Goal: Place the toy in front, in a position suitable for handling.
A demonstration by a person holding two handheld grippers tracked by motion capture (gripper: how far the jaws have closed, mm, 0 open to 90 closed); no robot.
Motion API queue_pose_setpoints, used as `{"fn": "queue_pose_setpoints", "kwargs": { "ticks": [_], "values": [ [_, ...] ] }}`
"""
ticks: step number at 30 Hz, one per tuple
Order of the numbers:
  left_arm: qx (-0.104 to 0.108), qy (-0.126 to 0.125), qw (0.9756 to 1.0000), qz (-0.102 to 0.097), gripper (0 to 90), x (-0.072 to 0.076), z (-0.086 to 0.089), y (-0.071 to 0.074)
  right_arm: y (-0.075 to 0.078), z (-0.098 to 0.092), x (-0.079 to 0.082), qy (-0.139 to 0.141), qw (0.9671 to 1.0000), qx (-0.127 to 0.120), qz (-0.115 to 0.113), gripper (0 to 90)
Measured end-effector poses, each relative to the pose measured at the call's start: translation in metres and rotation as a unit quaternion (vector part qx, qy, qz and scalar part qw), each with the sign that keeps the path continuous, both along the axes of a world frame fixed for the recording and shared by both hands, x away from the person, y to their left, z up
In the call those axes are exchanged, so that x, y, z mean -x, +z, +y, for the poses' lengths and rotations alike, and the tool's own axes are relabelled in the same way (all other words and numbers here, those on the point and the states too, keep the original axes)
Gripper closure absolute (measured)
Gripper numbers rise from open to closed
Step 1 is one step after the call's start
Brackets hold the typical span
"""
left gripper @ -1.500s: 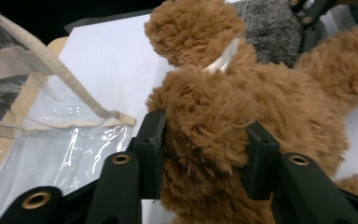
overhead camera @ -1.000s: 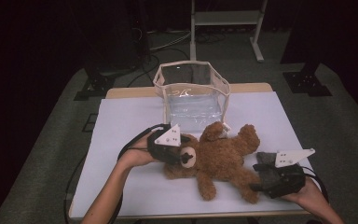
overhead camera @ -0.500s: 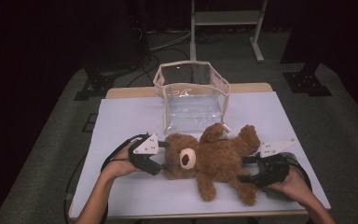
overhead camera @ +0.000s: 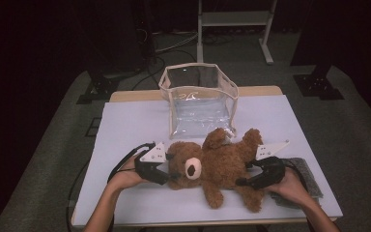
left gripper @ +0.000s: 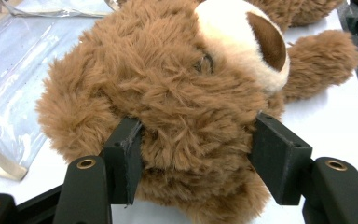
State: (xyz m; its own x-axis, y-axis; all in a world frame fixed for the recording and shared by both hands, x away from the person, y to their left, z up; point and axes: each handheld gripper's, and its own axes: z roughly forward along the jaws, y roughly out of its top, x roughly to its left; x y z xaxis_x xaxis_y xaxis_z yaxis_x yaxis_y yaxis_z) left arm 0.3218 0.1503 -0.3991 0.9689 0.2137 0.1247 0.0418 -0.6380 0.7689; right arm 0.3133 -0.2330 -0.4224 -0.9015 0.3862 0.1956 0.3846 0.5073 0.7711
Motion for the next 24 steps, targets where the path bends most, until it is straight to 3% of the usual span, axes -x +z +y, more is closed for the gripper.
{"fn": "queue_pose_setpoints", "kwargs": {
  "ticks": [5,9,11,14,18,20,24],
  "values": [
    [-0.006,0.003,1.0,-0.002,38.8,0.012,0.007,0.004,0.004,0.011,0.001,0.019,0.9997,-0.004,0.013,34.2],
    [-0.006,0.004,0.9999,0.012,38.9,0.021,0.013,0.004,0.005,0.013,0.001,0.033,0.9985,-0.021,0.037,37.0],
    [-0.006,0.003,0.9999,0.008,38.9,0.023,0.016,0.004,0.005,0.011,0.001,0.035,0.9985,-0.017,0.037,37.6],
    [-0.003,0.013,0.9999,-0.004,38.2,0.021,0.019,0.003,0.003,0.009,0.0,0.023,0.9996,0.003,0.018,36.8],
    [0.005,0.026,0.9994,-0.021,35.0,0.017,0.026,0.0,0.0,0.002,0.003,0.007,0.9999,0.001,0.008,33.0],
    [-0.002,0.029,0.999,-0.035,32.9,0.016,0.029,-0.003,-0.001,0.0,0.006,0.007,0.9999,0.007,-0.003,32.6],
    [0.001,0.028,0.9987,-0.043,31.9,0.016,0.033,-0.008,0.004,-0.005,0.012,0.015,0.998,0.011,-0.06,32.6]
  ]
}}
